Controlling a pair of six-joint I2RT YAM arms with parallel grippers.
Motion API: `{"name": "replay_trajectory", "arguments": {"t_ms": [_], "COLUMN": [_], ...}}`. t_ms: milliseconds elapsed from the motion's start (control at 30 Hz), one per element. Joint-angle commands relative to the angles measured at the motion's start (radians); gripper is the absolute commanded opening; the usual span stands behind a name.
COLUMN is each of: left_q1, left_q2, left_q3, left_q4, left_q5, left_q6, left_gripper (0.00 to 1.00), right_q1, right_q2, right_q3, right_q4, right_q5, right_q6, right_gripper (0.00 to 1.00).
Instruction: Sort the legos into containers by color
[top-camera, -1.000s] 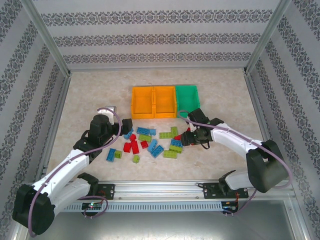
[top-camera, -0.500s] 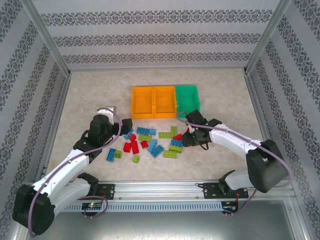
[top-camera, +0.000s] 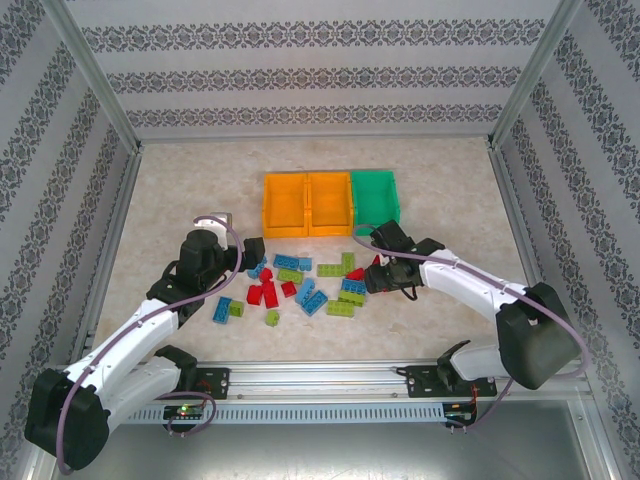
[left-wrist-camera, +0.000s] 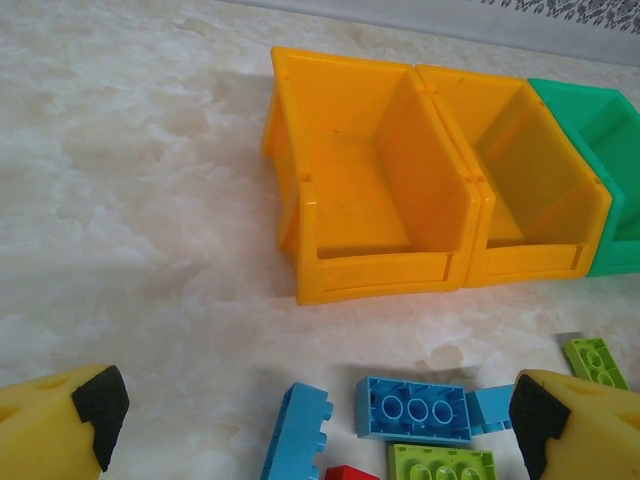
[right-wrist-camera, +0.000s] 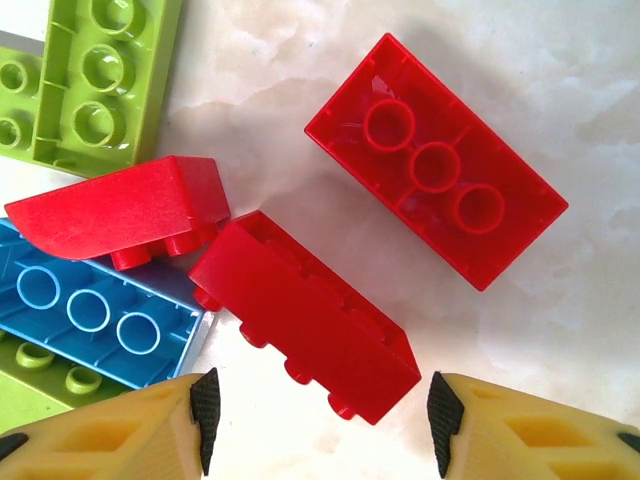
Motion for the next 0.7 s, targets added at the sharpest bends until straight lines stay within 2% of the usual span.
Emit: {"name": "replay_trajectory", "arguments": {"t_ms": [0,300,667], "left_q1": [-0.016,-0.016,-0.016], "left_q2": [-0.018,-0.029,-0.027], "left_q3": [-0.008,-0.02,-0.023], "left_q4": [0.03,0.033,0.043], "left_q5": [0.006,0.002,0.003], "left_q6": [-0.01,-0.011,-0.009], "left_gripper": [1.0,1.0,1.0], "right_q1": [0.012,0.024,0.046], "right_q2": [0.038,0.094,0.086], "right_q3": [0.039,0.063,0.046], "right_q4": [-0.026,-0.024,-0.047], "right_q5": [0.013,-0.002,0.006], "right_q6": [-0.018,-0.024,-0.009], "right_gripper": [0.61,0.62,0.52]}}
